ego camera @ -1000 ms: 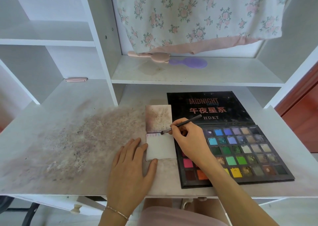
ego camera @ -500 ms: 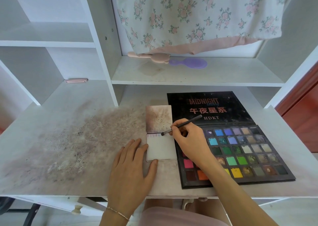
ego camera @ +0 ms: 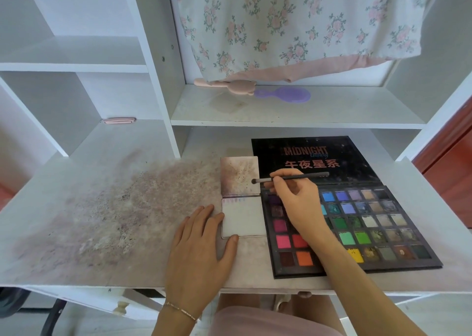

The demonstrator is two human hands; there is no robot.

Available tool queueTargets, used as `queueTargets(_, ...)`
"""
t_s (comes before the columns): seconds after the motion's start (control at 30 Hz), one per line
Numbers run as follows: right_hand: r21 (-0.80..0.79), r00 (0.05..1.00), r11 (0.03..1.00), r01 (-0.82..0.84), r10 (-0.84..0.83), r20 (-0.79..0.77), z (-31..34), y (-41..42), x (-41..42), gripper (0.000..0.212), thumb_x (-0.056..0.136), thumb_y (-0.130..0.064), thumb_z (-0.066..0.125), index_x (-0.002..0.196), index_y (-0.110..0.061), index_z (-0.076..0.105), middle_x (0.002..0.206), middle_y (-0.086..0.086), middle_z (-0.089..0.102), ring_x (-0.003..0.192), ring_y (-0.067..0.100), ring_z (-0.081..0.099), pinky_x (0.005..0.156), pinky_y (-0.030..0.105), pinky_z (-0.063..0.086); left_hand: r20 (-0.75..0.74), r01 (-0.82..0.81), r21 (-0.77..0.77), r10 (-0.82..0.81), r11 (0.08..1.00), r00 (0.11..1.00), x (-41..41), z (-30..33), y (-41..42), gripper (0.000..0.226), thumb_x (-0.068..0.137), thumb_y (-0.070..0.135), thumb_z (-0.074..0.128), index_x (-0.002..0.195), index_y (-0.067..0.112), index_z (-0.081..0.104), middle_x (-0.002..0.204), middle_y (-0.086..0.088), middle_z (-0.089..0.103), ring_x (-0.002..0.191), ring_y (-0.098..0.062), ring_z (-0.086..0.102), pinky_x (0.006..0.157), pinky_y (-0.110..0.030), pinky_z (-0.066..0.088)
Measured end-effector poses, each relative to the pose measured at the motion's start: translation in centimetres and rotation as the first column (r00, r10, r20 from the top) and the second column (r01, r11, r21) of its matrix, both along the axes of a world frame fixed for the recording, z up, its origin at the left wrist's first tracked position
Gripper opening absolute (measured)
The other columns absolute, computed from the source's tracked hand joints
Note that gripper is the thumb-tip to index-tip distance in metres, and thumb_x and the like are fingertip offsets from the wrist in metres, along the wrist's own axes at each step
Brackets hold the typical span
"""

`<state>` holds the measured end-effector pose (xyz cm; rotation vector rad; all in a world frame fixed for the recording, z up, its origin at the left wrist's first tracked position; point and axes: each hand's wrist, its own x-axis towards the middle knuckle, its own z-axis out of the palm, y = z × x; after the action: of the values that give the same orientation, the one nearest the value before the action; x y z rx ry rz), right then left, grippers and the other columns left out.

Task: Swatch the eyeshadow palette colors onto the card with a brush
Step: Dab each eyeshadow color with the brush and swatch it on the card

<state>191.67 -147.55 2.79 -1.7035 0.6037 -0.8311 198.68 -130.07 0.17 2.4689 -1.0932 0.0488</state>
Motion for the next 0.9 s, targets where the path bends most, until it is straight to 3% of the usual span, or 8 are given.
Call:
queueTargets(0.2, -0.002, 0.995, 0.996, 0.085, -0.085, 0.046, 0.7, -2.1, -2.7, 0.017, 0.088, 0.000, 0.049, 0.089, -0.012, 0.060, 0.071, -0.001, 0.064, 0.065, -0.001, 0.062, 0.064, 0.010, 0.049, 0.001, -0.003, -0.008, 0.003, 1.000, 1.000, -0.1, 0.1, 0.0, 0.038, 0.082, 0.037, 0.063, 0.112, 0.014, 0.064, 0.125, -0.007, 0.060, 0.118, -0.026, 0.054, 0.101, -0.037, 0.027)
queueTargets(0.4, -0.003, 0.975, 0.976, 0.219, -0.219, -0.041, 0.4, -4.9, -7.8, 0.019, 0.090, -0.007, 0.049, 0.084, -0.023, 0.055, 0.076, -0.004, 0.062, 0.069, -0.003, 0.062, 0.052, 0.007, 0.047, -0.033, 0.001, -0.009, -0.001, 1.000, 0.999, 0.0, 0.1, 0.0, 0.045, 0.083, 0.043, 0.053, 0.116, 0.014, 0.062, 0.129, -0.007, 0.056, 0.122, -0.026, 0.051, 0.103, -0.039, 0.030)
queueTargets(0.53, -0.119, 0.925, 0.932, 0.344, -0.357, -0.128, -0.1, -6.7, -10.4, 0.009, 0.092, -0.010, 0.045, 0.089, -0.014, 0.053, 0.076, -0.004, 0.060, 0.073, 0.006, 0.061, 0.054, 0.014, 0.050, -0.013, 0.005, -0.014, -0.006, 1.000, 1.000, 0.0, 0.2, 0.0, 0.060, 0.080, 0.053, 0.035, 0.114, 0.012, 0.063, 0.127, -0.008, 0.058, 0.118, -0.029, 0.053, 0.100, -0.046, 0.037)
queueTargets(0.63, -0.191, 0.889, 0.896, 0.400, -0.430, -0.155, -0.5, -7.4, -11.6, 0.009, 0.091, -0.008, 0.045, 0.091, -0.015, 0.051, 0.074, -0.002, 0.060, 0.072, 0.009, 0.060, 0.056, 0.018, 0.047, -0.013, 0.006, -0.013, -0.006, 1.000, 1.000, 0.0, 0.3, -0.1, 0.063, 0.079, 0.054, 0.032, 0.114, 0.012, 0.063, 0.128, -0.008, 0.057, 0.119, -0.029, 0.052, 0.101, -0.046, 0.037)
queueTargets(0.73, -0.218, 0.876, 0.884, 0.414, -0.452, -0.167, -0.7, -7.6, -11.7, 0.009, 0.091, -0.009, 0.045, 0.090, -0.018, 0.050, 0.071, -0.006, 0.059, 0.066, 0.002, 0.059, 0.049, 0.010, 0.044, -0.018, 0.006, 0.006, -0.006, 1.000, 1.000, 0.1, 0.2, -0.2, 0.065, 0.078, 0.056, 0.030, 0.116, 0.013, 0.062, 0.130, -0.007, 0.055, 0.121, -0.029, 0.050, 0.103, -0.046, 0.036)
queueTargets(0.9, -0.248, 0.870, 0.897, 0.367, -0.425, -0.250, -0.9, -7.7, -11.5, 0.004, 0.091, -0.014, 0.047, 0.091, -0.015, 0.050, 0.073, -0.008, 0.058, 0.072, 0.001, 0.057, 0.053, 0.015, 0.041, 0.001, 0.004, 0.020, -0.004, 1.000, 1.000, 0.0, 0.3, -0.1, 0.066, 0.078, 0.055, 0.031, 0.116, 0.012, 0.062, 0.129, -0.009, 0.056, 0.120, -0.030, 0.052, 0.101, -0.047, 0.036)
